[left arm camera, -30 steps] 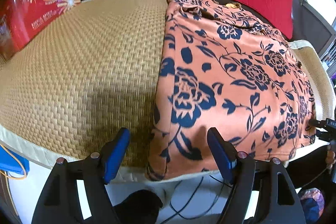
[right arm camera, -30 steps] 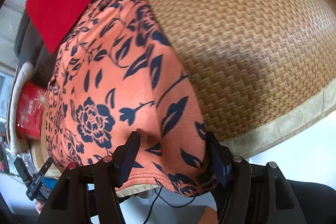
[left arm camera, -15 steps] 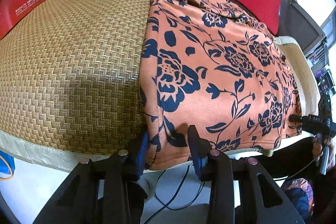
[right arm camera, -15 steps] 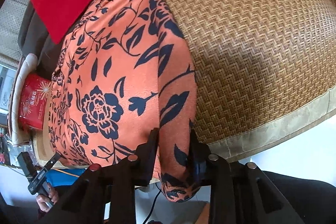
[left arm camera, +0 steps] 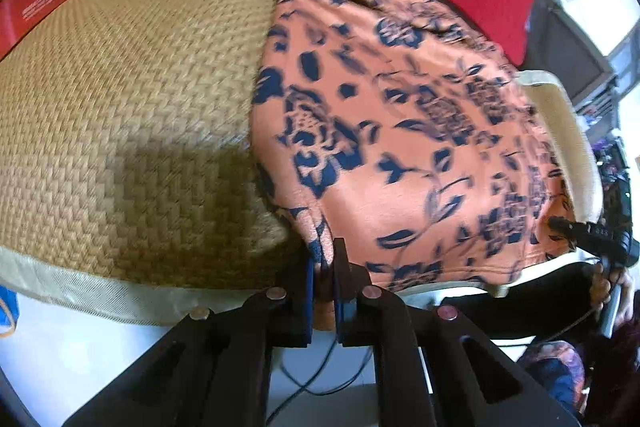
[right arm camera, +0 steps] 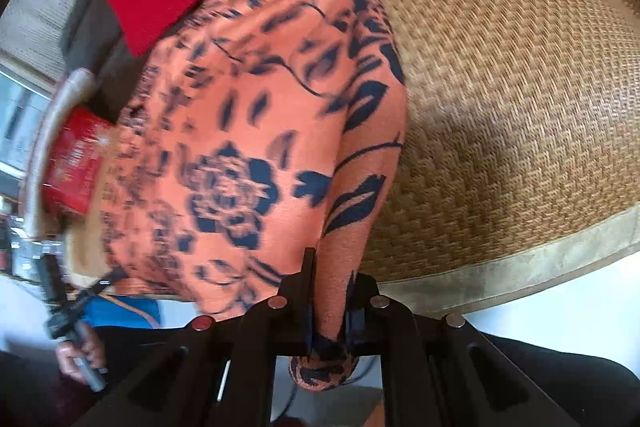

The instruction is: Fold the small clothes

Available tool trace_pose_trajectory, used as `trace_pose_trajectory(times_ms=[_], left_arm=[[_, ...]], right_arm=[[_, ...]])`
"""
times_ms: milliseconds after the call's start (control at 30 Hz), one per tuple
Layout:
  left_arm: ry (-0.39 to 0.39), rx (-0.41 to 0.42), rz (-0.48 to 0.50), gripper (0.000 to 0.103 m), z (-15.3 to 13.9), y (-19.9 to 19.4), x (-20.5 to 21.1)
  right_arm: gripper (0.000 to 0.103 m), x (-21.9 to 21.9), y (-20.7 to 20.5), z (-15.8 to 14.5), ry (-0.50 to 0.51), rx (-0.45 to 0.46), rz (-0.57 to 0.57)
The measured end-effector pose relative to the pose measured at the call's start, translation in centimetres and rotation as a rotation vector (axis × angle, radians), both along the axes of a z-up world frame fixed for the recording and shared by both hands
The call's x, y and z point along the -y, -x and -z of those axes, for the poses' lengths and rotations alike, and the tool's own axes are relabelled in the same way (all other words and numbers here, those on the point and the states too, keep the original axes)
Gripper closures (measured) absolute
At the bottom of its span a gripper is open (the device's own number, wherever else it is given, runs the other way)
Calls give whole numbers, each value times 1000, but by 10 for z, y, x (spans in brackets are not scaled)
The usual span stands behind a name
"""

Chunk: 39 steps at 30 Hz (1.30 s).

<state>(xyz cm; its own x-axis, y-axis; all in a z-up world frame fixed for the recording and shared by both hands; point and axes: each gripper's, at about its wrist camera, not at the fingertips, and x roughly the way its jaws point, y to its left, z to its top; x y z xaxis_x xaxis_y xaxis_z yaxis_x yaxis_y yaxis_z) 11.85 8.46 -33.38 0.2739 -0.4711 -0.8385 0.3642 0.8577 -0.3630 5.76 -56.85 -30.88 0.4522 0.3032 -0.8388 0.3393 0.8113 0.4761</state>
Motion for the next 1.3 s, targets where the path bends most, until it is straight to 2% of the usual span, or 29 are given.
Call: trace_pose_trajectory(times_ms=[133,300,433,533,633,767,900,1033,1133,1200,1300], left_arm=[[105,15,36,96,-27,-6,-5],[229,43,41,96,-72,-34,-17],[294,62,15,96,-108,-76,-20],[336,84,-17,96,-135,-126,-17],[345,93,-45,96,-147,-178,-10],[330,64,-76,96,-132,-250,15],[289,-18,-129,96,-83,-313,41],[261,-91,-164,95,-39,-348,48],[258,-128,-172,92,-14,-362,51],[314,-140,-198,92,-9,-365,47],[428,-144,-270,90,-13,-360,33]], right_arm=[[93,13,-2,-27,-112,82,-12],[93,34,-16,-70,-234,219,-15],[93,52,-49,-105,-258,304,-9],[93,66,-80,-123,-258,350,14],[93,86,-123,-132,-263,380,68],[93,119,-190,-116,-311,388,157],[93,140,-258,-73,-354,343,233],[93,153,-302,-23,-393,292,283],[90,163,-315,6,-487,295,319],[90,171,-318,18,-560,332,341],[89,176,-312,13,-585,363,348]])
